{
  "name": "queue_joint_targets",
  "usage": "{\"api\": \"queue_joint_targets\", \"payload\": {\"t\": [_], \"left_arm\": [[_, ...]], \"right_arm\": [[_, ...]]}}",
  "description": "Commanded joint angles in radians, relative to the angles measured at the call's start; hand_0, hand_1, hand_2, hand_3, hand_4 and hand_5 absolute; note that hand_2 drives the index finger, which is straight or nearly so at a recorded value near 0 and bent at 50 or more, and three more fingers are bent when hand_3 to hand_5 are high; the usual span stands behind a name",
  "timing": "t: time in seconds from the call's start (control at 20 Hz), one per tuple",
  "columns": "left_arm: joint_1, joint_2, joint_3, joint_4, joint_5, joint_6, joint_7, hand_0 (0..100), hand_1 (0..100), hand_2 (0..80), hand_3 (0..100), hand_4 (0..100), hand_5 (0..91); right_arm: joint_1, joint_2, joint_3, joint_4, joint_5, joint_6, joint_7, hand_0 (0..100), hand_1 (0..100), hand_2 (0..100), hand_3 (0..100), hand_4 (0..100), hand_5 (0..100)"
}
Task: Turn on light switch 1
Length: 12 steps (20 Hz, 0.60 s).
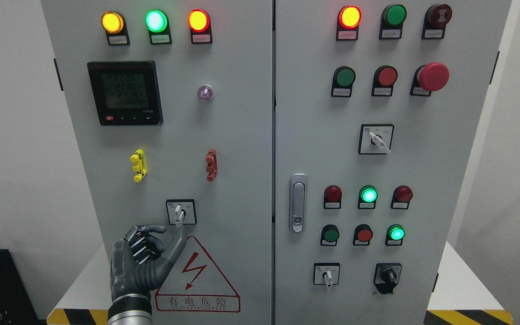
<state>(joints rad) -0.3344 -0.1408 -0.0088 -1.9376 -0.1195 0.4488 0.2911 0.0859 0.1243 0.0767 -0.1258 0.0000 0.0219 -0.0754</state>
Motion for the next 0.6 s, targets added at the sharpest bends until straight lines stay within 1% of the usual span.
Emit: {"api": "queue_joint_targets", "payload": {"t": [0.0,0.55], "left_arm": [[-0.014,-0.003,-0.019,0.008,-0.006,0.01,0.0,0,78,55.6,90,91,82.8],[-0.037,-0.008,-0.02,0.015,-0.011,0.045,-0.001,0,78,56.8,91,92,83.2]], "right_arm": [[0.0,0.0,0.0,0.0,-0.025,0.0,0.0,0,0,0,0,0,0],[0.0,0.0,0.0,0.0,-0.025,0.0,0.0,0,0,0,0,0,0]]}}
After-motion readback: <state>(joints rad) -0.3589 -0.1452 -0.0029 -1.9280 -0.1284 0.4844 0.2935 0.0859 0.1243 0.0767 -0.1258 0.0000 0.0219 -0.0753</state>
